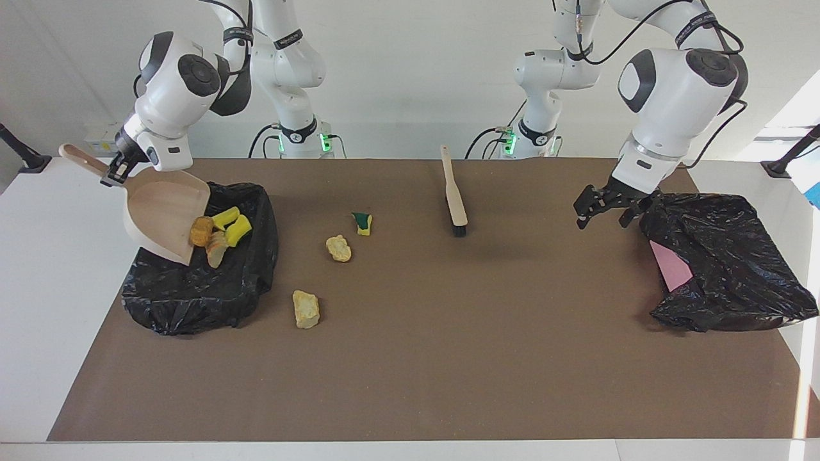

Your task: Sweep and dump trash in bin

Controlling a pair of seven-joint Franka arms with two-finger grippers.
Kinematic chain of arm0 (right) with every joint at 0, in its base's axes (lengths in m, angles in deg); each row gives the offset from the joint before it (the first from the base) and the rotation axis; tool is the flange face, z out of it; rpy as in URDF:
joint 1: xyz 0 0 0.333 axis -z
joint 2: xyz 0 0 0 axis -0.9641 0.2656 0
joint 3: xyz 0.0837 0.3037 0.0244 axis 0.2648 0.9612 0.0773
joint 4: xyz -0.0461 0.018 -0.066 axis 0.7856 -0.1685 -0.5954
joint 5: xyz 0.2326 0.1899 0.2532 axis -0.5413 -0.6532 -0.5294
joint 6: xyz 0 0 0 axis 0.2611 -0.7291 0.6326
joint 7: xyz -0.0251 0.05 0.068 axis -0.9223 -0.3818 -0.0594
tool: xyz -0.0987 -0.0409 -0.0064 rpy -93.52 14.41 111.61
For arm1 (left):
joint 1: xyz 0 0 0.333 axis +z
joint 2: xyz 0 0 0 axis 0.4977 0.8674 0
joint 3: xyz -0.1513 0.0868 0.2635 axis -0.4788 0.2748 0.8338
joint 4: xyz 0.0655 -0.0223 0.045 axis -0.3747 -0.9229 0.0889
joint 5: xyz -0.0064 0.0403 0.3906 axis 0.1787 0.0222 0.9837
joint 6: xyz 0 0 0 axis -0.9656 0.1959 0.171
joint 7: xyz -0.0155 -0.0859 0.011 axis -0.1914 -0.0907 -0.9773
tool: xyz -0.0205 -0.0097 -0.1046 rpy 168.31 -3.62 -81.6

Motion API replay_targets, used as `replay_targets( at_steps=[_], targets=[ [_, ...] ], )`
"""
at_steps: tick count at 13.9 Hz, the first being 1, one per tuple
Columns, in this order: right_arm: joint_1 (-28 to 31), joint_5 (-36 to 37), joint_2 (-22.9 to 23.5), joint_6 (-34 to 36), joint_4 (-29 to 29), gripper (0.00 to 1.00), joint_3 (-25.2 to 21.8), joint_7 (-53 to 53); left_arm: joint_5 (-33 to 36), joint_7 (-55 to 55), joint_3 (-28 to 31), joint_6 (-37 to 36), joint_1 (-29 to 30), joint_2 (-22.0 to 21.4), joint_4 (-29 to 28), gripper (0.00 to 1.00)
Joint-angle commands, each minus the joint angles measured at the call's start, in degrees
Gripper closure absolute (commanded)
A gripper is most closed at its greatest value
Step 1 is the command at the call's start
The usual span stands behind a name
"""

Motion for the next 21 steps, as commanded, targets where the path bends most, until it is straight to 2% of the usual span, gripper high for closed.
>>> replay_targets(
  at_steps=[1, 5, 7, 8, 10, 13, 14, 16, 19, 21],
  targets=[
    [-3.57, 0.61, 1.75, 1.08, 2.95, 1.00, 0.53, 1.32, 3.44, 0.74, -0.63, -4.37, 0.20, 1.06, 3.38, 0.00],
    [-7.88, -8.34, 9.65, 8.62, 14.97, 1.00, 1.41, 5.89, 4.95, 0.92, -0.98, -6.14, -0.33, 0.89, 4.52, 0.00],
    [-10.42, -13.09, 12.65, 10.91, 18.59, 1.00, 1.58, 8.33, 4.78, 0.83, -1.07, -5.18, -0.59, 0.63, 4.35, 0.00],
    [-12.26, -15.29, 13.79, 12.32, 20.17, 1.00, 1.76, 12.70, 4.60, 0.66, -1.07, -5.09, -0.59, 0.28, 4.18, 0.00],
    [-17.27, -20.64, 18.87, 16.53, 25.26, 1.00, 1.85, 23.42, 4.51, 0.39, -1.15, -5.00, 0.02, 0.10, 3.91, 0.00],
    [-23.52, -27.33, 30.20, 23.83, 39.30, 1.00, 1.85, 39.68, 4.60, 0.39, -0.54, -4.91, 1.51, 0.10, 3.82, 0.00],
    [-24.84, -30.22, 33.02, 24.46, 43.18, 1.00, 1.85, 44.52, 4.60, 0.39, -0.54, -4.91, 1.69, 0.10, 3.82, 0.00],
    [-25.90, -36.37, 36.29, 23.94, 46.54, 1.00, 1.94, 57.33, 4.60, 0.48, -0.54, -4.91, 1.69, 0.10, 3.82, 0.00],
    [-30.38, -41.65, 44.19, 23.85, 56.28, 1.00, 2.11, 73.43, 4.60, 0.39, -0.54, -4.91, 1.60, 0.10, 3.82, 0.00],
    [-32.74, -43.95, 48.15, 22.80, 59.29, 1.00, 2.20, 82.31, 4.60, 0.39, -0.54, -4.91, 1.69, 0.10, 3.82, 0.00]
  ],
)
